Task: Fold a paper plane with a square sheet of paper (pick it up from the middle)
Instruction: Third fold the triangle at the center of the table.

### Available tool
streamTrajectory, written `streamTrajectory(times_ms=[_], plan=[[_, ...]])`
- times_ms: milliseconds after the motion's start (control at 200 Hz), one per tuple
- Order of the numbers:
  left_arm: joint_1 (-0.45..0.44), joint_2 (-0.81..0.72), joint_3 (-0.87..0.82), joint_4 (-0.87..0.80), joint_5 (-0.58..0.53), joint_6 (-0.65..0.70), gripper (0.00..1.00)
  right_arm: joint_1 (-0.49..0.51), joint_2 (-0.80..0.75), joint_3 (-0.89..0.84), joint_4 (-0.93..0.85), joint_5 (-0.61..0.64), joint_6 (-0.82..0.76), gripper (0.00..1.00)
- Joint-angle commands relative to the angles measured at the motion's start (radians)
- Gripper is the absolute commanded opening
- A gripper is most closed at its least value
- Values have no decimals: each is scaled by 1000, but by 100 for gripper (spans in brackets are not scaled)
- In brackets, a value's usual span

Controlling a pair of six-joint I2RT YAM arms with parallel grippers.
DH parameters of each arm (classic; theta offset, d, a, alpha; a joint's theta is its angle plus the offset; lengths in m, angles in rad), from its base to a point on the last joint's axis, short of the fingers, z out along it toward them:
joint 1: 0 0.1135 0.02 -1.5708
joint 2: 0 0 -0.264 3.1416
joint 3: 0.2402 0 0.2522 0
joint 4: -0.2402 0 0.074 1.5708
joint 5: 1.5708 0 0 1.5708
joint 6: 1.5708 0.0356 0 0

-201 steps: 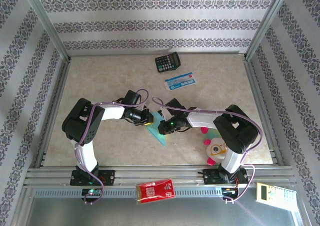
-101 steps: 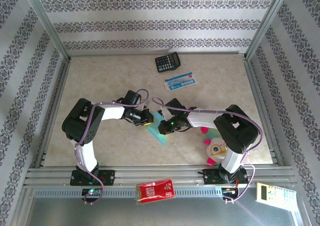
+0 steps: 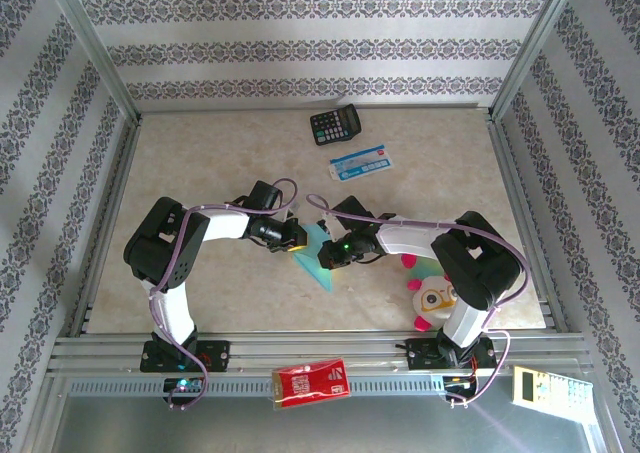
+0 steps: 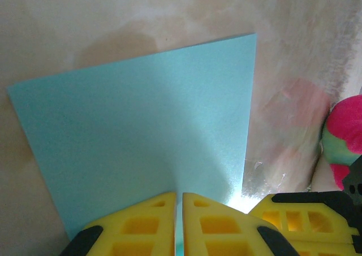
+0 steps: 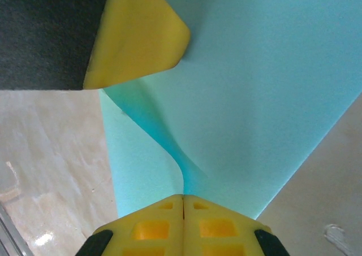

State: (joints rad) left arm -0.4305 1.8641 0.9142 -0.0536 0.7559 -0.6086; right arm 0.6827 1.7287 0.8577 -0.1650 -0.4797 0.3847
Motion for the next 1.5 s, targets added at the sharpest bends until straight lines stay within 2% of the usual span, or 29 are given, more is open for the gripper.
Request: streamTrajectory(times_ms=[0,1494], plan=[[-7,28,-6,-65,-53,30,13,-8,11,29,-23,16,-30,4],[-6,23,-15,-64,-50,29,13,-11,58,-9,8,40,-12,4]])
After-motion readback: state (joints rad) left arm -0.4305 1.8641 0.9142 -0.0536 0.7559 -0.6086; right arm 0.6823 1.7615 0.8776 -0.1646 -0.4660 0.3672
